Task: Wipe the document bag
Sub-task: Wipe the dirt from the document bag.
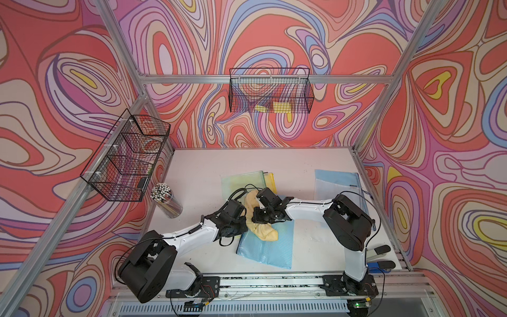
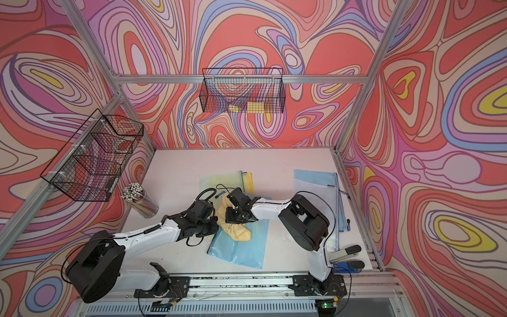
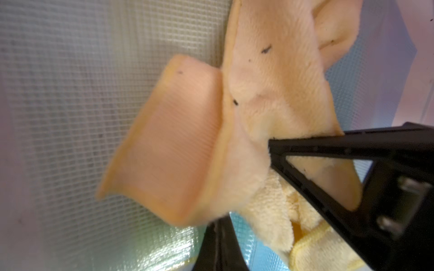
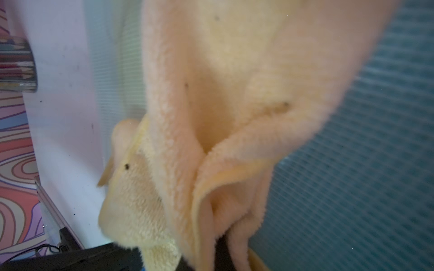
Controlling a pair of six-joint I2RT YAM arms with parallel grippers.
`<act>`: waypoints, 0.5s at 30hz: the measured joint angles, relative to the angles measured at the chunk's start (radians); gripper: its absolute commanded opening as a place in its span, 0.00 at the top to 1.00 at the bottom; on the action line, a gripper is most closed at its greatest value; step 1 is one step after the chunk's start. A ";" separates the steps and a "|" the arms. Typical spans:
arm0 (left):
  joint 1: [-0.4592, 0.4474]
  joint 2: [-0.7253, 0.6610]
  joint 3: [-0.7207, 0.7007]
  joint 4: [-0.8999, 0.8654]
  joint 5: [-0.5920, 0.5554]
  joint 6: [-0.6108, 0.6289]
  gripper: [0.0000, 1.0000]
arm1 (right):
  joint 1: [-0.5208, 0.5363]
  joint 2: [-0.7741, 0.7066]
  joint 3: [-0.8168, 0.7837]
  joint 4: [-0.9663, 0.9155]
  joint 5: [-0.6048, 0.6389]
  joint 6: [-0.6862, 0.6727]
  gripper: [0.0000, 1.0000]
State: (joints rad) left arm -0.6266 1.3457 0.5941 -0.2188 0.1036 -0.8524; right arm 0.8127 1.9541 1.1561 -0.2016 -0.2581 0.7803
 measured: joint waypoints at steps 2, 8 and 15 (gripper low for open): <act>0.000 0.003 0.001 -0.001 -0.001 0.004 1.00 | -0.023 -0.024 -0.038 0.014 0.012 -0.002 1.00; -0.001 0.005 0.005 0.007 0.003 0.011 1.00 | -0.265 -0.204 -0.269 0.063 -0.037 -0.024 1.00; 0.005 0.005 0.010 0.000 -0.005 0.011 1.00 | -0.428 -0.301 -0.337 -0.029 -0.005 -0.068 1.00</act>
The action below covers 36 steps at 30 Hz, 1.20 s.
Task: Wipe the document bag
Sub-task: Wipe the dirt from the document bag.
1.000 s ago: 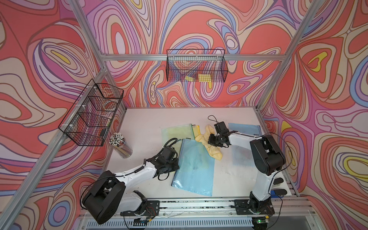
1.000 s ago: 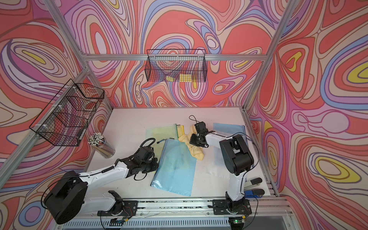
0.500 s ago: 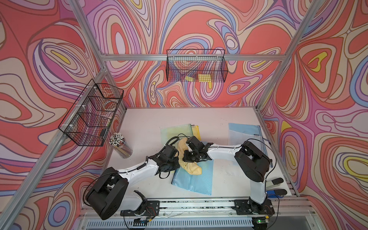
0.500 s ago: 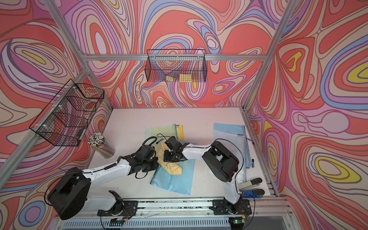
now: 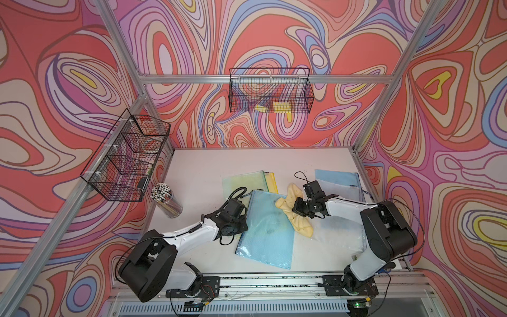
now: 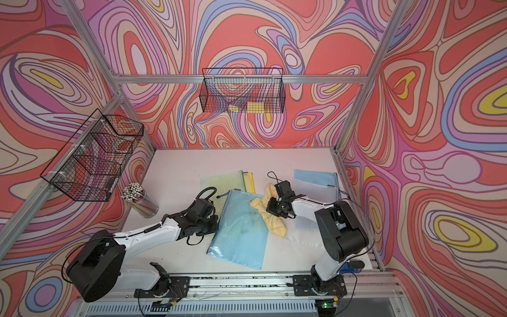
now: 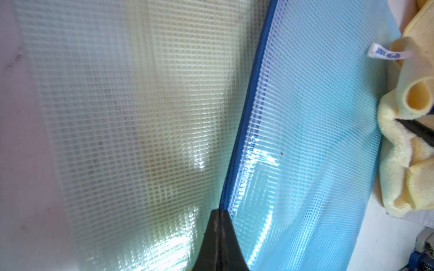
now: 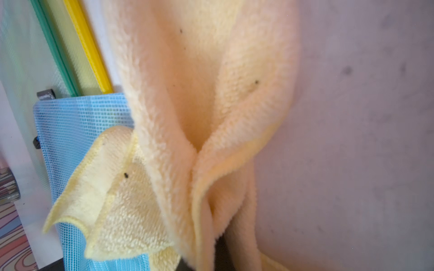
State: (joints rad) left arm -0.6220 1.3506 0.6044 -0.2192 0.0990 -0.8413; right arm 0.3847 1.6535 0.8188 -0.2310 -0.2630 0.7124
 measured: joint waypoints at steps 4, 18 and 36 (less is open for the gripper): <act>0.000 0.009 0.000 0.000 0.000 -0.001 1.00 | 0.155 0.004 0.053 -0.025 -0.002 0.035 1.00; 0.000 0.026 0.037 -0.019 -0.014 -0.001 1.00 | 0.451 0.164 0.092 0.190 -0.063 0.215 1.00; 0.020 -0.003 0.054 -0.069 -0.067 -0.001 1.00 | 0.272 -0.201 -0.027 -0.126 0.028 0.111 1.00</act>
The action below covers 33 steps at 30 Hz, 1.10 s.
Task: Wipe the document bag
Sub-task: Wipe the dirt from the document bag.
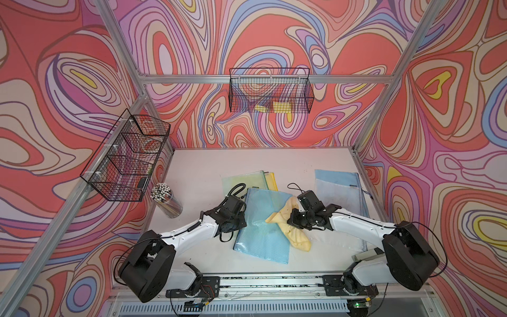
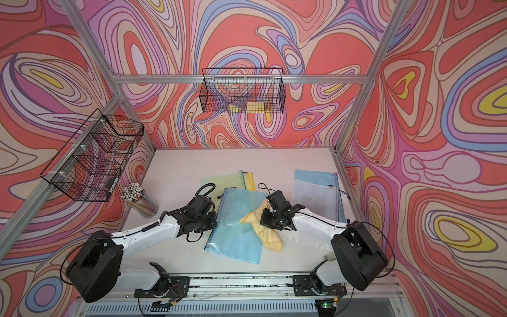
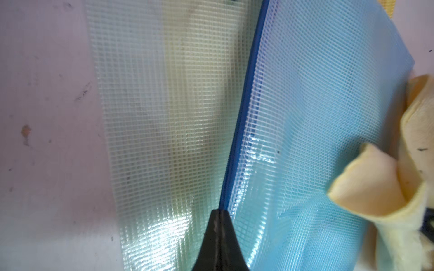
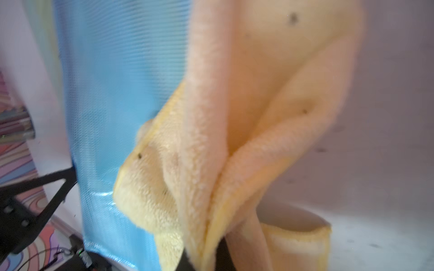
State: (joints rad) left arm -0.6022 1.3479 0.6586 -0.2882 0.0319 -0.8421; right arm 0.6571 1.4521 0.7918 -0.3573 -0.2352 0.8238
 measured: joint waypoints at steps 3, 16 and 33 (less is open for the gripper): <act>0.000 0.000 0.000 0.000 -0.004 -0.005 1.00 | 0.141 0.101 0.138 0.039 0.002 0.018 1.00; 0.000 -0.045 0.003 -0.022 -0.072 -0.053 1.00 | 0.312 0.414 0.228 0.232 -0.020 0.125 1.00; 0.015 -0.091 0.007 -0.029 -0.093 -0.071 1.00 | 0.027 -0.083 -0.108 -0.085 0.148 0.045 1.00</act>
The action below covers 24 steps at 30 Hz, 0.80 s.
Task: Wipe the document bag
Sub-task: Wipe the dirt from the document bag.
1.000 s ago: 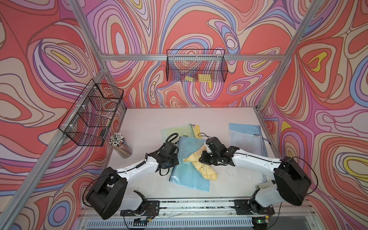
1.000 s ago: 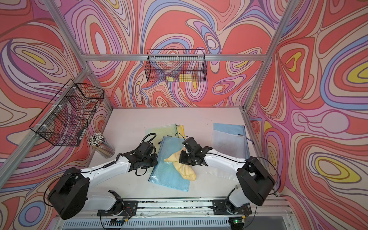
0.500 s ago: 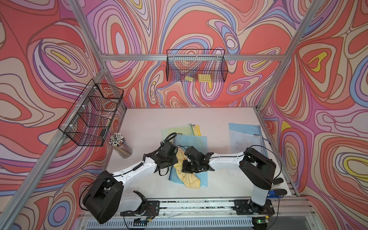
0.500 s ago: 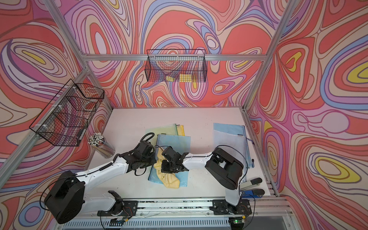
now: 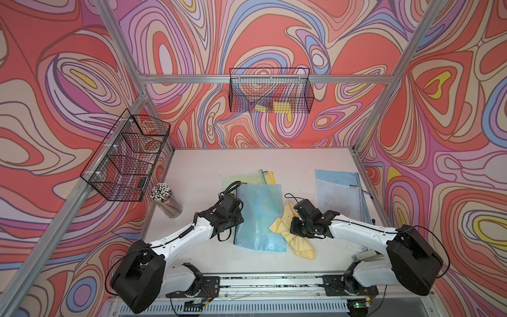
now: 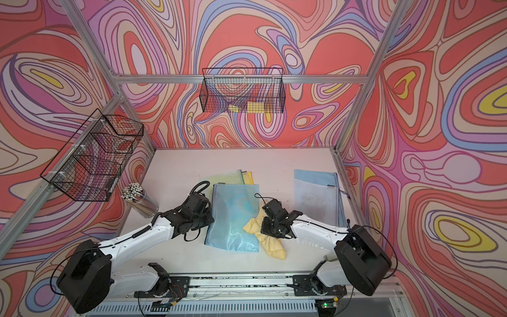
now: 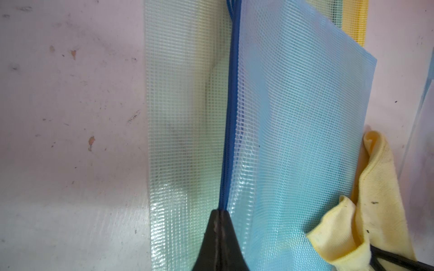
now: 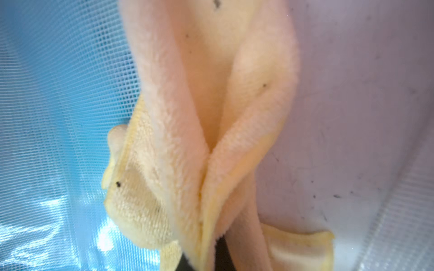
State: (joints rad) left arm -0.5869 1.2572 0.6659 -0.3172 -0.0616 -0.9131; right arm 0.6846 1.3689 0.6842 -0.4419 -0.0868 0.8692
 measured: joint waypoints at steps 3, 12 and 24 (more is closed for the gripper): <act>0.000 0.003 -0.003 0.005 0.001 -0.012 1.00 | 0.042 0.032 0.095 -0.003 -0.001 -0.007 1.00; 0.000 0.029 -0.016 0.029 -0.020 -0.051 1.00 | 0.261 0.407 0.484 0.154 -0.050 -0.014 1.00; -0.001 0.027 -0.047 0.030 -0.091 -0.110 1.00 | 0.288 0.497 0.343 0.320 -0.111 0.061 1.00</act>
State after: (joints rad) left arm -0.5880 1.2846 0.6189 -0.2871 -0.1528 -1.0233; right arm 0.9726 1.8656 1.0267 -0.1215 -0.1982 0.9298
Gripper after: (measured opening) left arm 0.047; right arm 0.053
